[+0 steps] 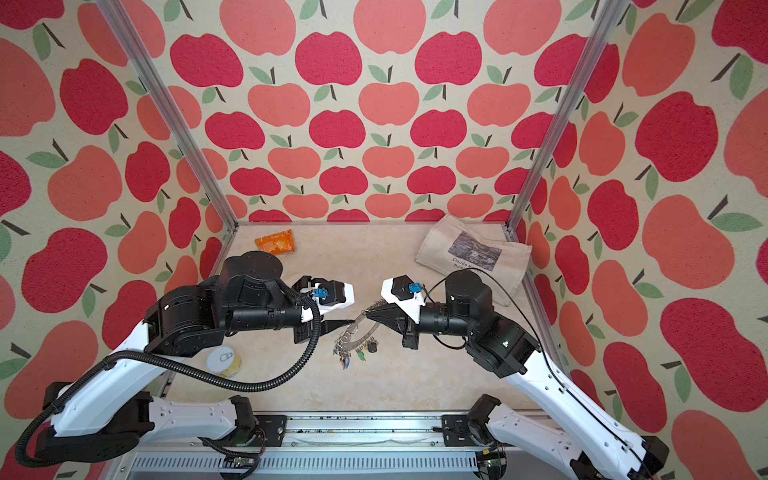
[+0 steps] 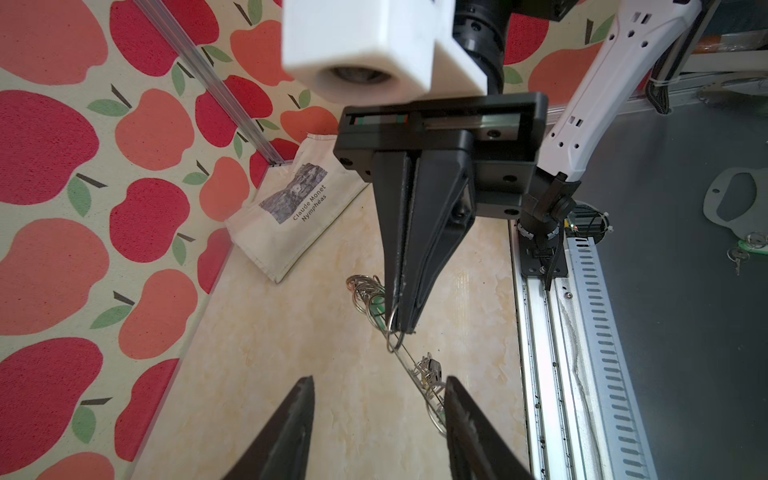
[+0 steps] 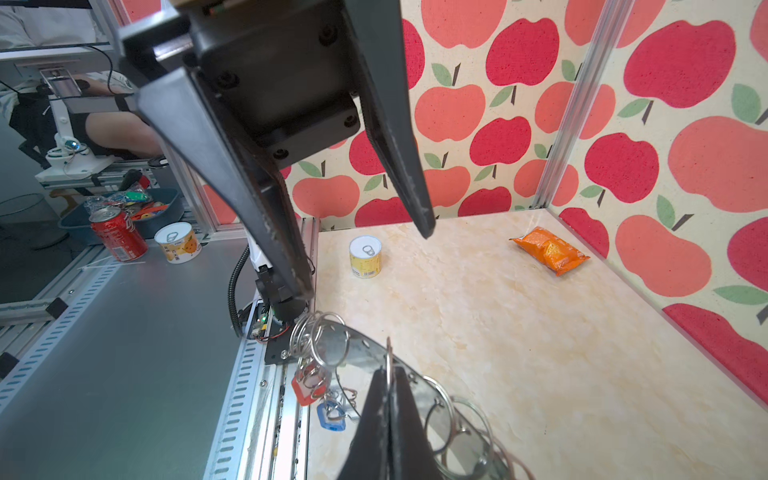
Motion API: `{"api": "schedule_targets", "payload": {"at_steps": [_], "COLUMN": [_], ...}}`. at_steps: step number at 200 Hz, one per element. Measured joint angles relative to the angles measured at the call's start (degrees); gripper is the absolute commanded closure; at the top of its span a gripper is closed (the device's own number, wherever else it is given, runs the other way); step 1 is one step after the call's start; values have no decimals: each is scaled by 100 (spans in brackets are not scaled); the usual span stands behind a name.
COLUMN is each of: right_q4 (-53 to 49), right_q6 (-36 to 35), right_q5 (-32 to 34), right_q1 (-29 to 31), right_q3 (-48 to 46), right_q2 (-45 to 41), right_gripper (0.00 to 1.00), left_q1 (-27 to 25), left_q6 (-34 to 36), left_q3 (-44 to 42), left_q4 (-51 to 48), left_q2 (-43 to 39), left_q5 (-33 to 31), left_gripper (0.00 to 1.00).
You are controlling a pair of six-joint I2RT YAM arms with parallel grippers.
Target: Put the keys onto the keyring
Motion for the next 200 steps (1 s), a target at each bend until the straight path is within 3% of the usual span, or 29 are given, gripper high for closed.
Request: {"api": "schedule_targets", "payload": {"at_steps": [76, 106, 136, 200], "right_q4": [566, 649, 645, 647], "right_q6": [258, 304, 330, 328], "right_q5": [234, 280, 282, 424], "right_q1": [-15, -17, -48, -48], "right_q3": [-59, -59, -85, -136], "right_q2": [-179, -201, -227, -238], "right_gripper": [100, 100, 100, 100], "left_q1": [0, 0, 17, -39], "left_q6": [-501, -619, -678, -649], "left_q3": [-422, -433, -433, -564], "left_q4": [275, 387, 472, 643], "left_q2": [42, 138, 216, 205], "left_q5": [258, 160, -170, -476], "left_gripper": [61, 77, 100, 100]}}
